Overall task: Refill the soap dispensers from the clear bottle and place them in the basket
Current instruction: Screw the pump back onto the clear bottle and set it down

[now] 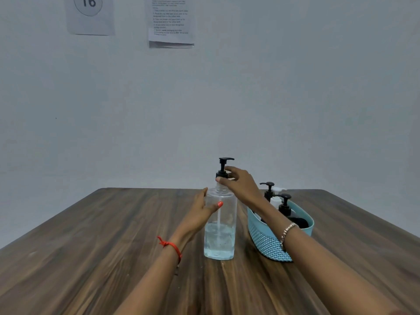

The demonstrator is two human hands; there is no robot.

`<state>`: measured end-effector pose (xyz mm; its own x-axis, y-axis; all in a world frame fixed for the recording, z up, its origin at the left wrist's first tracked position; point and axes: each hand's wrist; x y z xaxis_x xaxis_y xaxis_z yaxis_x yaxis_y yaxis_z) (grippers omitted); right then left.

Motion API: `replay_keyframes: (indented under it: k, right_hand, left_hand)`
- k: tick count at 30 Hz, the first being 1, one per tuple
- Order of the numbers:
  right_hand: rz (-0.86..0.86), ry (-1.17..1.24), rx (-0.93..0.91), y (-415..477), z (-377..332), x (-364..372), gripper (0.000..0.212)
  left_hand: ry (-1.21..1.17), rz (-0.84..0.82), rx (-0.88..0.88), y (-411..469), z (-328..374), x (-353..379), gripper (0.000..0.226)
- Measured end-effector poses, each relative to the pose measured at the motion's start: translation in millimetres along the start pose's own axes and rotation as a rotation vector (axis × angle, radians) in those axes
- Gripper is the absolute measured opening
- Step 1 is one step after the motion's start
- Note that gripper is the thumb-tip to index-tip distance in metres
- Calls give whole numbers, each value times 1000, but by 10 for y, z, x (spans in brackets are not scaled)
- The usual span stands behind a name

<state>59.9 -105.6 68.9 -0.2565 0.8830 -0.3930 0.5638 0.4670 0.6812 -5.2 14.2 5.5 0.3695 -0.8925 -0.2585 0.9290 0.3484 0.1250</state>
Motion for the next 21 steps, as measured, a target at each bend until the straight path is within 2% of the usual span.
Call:
replay_keyframes:
  k: [4, 8, 11, 13, 17, 21]
  right_hand:
    - [23, 80, -10, 13, -10, 1, 18]
    - [215, 69, 49, -15, 35, 104, 34]
    - [328, 38, 51, -34, 13, 177, 40]
    - [365, 138, 78, -34, 4, 194, 44]
    - [425, 407, 186, -26, -17, 215, 12]
    - [573, 539, 284, -32, 1, 155, 13]
  left_hand:
    - [-97, -41, 29, 76, -37, 2, 85]
    - [-168, -5, 76, 88, -30, 136, 64]
    - [-218, 24, 77, 109, -74, 182, 62]
    - [-232, 13, 75, 106, -82, 184, 61]
    - [-263, 0, 82, 106, -96, 188, 60]
    - [-269, -5, 77, 106, -123, 171, 62]
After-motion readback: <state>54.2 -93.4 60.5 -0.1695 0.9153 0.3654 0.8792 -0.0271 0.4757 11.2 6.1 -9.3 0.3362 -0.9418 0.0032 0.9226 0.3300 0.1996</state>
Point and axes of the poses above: each hand's wrist, its own y-axis towards the middle knuckle, its own x-axis out of the palm, z = x × y, and after that the axes turned 11 degrees about -x, right-handed
